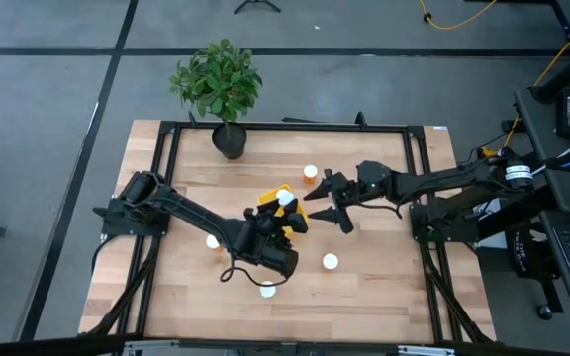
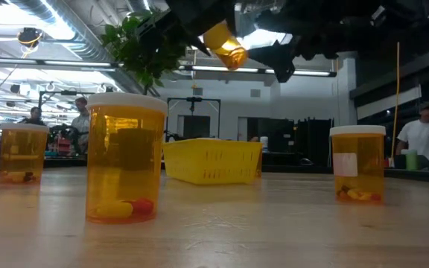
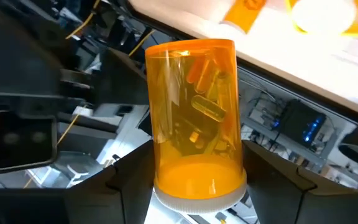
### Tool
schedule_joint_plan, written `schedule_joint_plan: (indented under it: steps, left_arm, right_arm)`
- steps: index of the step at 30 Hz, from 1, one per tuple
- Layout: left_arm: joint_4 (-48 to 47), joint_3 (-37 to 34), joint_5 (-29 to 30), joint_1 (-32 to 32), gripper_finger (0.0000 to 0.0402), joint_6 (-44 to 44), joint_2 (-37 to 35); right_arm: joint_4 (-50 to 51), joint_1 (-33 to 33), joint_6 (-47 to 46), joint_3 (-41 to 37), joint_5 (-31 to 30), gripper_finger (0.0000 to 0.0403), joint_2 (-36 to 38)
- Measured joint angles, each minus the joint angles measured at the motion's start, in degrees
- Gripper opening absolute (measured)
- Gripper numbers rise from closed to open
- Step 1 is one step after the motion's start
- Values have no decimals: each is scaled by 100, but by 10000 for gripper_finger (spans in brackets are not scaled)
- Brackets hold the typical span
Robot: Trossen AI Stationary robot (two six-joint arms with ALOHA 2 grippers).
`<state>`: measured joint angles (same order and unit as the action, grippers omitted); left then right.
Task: Pick and place pill bottles into a basket
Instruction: Put the pill bottle into the bin
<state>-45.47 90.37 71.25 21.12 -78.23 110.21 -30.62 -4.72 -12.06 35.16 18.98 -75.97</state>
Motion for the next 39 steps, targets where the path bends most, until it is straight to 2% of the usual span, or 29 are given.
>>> schedule_joint_plan:
  steps: [4, 9, 20, 30, 39]
  left_arm:
    - [249, 0, -58, 37, 216, -381, -2]
    - [249, 0, -66, 55, 216, -425, -2]
    - [408, 0, -83, 55, 216, -497, -2]
    - [490, 0, -134, 55, 216, -530, -2]
    - [497, 0, -140, 53, 216, -551, -2]
  right_arm:
    - [-21, -38, 60, 148, -115, 282, -154]
    - [64, -110, 68, 355, -72, 282, -361]
    - [174, -176, 55, 816, 618, 282, -955]
    - [173, -176, 185, 960, 664, 281, -1072]
    - [176, -172, 58, 960, 792, 229, -1072]
